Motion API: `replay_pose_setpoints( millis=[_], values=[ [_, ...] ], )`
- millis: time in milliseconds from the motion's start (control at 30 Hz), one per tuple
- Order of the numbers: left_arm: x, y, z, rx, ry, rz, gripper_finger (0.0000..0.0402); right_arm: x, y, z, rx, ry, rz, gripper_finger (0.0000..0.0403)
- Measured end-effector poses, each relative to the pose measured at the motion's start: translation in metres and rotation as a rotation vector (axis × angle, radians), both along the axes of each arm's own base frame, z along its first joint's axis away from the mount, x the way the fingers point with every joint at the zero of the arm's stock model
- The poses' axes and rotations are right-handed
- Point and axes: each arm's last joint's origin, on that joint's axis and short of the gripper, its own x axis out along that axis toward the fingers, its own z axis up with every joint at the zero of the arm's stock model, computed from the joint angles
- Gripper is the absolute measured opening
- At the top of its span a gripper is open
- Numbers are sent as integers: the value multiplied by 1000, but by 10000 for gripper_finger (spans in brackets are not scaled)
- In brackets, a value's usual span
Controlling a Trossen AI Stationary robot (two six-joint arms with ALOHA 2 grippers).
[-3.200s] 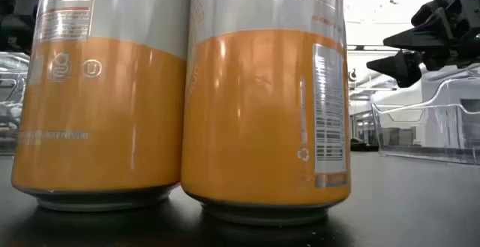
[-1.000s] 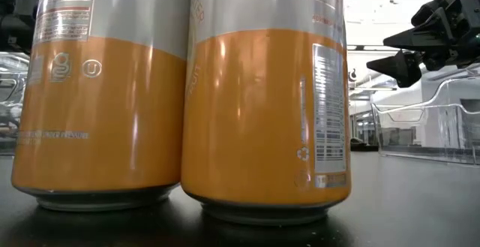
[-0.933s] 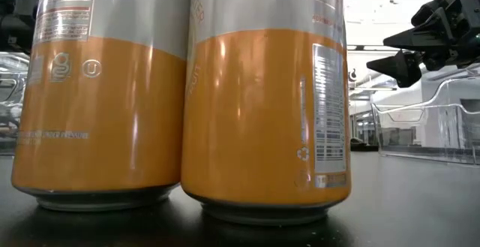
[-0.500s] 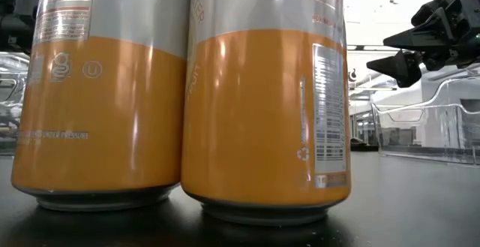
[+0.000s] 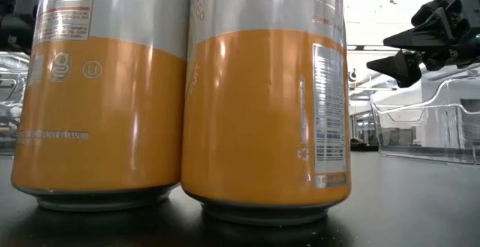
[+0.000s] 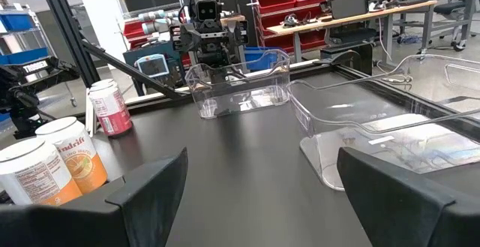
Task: Sort soda cans
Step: Move the left transparent bin
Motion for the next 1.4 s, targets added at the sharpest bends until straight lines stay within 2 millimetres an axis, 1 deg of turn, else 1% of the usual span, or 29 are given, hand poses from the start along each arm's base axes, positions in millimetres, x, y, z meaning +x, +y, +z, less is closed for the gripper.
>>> replay_pose_setpoints(
  millis=[100, 300, 367, 433, 633, 767, 833, 1033, 1133, 1233, 1333, 1400],
  values=[
    [0, 0, 0, -50, -6, -2, 328, 0, 0, 0, 0, 0, 0, 336],
    [0, 0, 0, -434, -51, -22, 328, 0, 0, 0, 0, 0, 0, 336],
    [0, 0, -1, -508, -56, -32, 328, 0, 0, 0, 0, 0, 0, 336],
    [0, -1, 0, -542, -54, -57, 328, 0, 0, 0, 0, 0, 0, 336],
    [0, -1, 1, -543, -60, -76, 328, 0, 0, 0, 0, 0, 0, 336],
    [0, 3, 1, -546, -98, 60, 328, 0, 0, 0, 0, 0, 0, 336],
    [-1, 4, 2, -549, -122, 99, 328, 0, 0, 0, 0, 0, 0, 336],
    [-1, 5, 4, -558, -154, 121, 328, 0, 0, 0, 0, 0, 0, 336],
    [-1, 5, 6, -603, -177, 111, 327, 0, 0, 0, 0, 0, 0, 336],
    [-3, 5, 11, -594, -184, 132, 327, 0, 0, 0, 0, 0, 0, 336],
    [-8, 6, 29, -552, -171, 144, 327, 0, 0, 0, 0, 0, 0, 336],
    [-12, 7, 40, -508, -93, 188, 327, 0, 0, 0, 0, 0, 0, 336]
  ],
)
